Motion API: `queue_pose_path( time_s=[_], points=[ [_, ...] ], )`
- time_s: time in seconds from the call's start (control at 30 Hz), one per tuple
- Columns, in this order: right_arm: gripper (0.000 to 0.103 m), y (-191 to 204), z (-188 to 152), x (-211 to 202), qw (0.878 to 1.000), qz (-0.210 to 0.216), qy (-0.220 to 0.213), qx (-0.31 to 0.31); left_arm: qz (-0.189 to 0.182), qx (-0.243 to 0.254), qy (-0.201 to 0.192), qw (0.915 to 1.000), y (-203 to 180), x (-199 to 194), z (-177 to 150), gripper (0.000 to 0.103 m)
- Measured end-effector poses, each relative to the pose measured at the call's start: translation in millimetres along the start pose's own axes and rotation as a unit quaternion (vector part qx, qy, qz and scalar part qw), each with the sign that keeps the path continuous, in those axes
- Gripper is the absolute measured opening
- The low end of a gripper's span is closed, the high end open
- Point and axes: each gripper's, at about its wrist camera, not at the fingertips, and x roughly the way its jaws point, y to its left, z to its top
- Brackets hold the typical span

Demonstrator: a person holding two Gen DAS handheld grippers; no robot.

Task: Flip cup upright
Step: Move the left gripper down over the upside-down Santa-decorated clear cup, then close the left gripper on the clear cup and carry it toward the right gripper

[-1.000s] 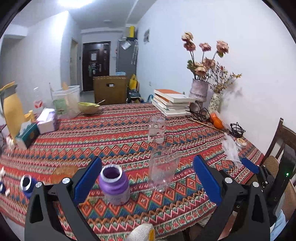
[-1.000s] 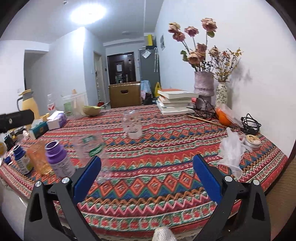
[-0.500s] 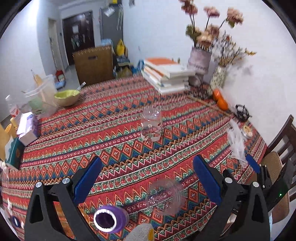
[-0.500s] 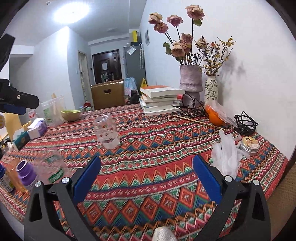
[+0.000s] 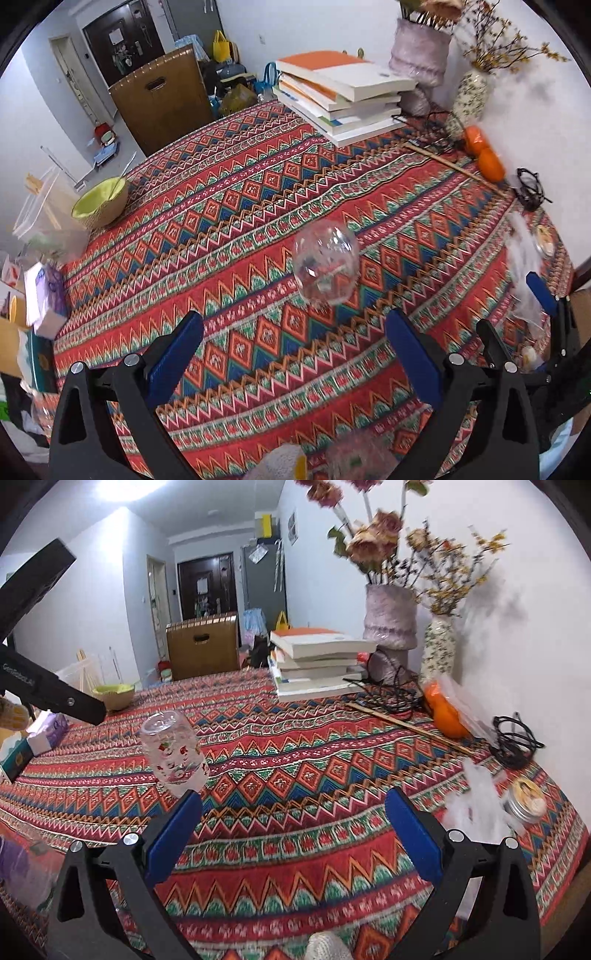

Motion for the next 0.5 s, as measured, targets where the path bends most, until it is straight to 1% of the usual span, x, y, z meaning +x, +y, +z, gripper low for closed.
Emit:
queue_pose_path(
  time_s=[0.1,0.17,0.33,0.43,0.5],
  points=[
    [0.096,3,8,23,1.000,0.004,0.026,-0.010,0.007,-0.002,0.012,0.9999,1,18,14,0.096],
    [0.096,4,12,36,0.999,-0.001,0.040,-0.012,0.009,-0.005,0.020,0.9997,0,31,22,0.096],
    [0.096,3,12,51,0.999,-0.010,0.049,-0.011,0.008,-0.013,0.039,0.9991,-4,61,36,0.096],
    [0.096,3,11,54,0.999,-0.012,0.051,-0.008,0.013,-0.016,0.050,0.9985,-8,75,38,0.095],
    [0.096,2,10,54,0.999,-0.011,0.052,-0.007,0.015,-0.018,0.058,0.9981,-11,84,40,0.091]
  ],
)
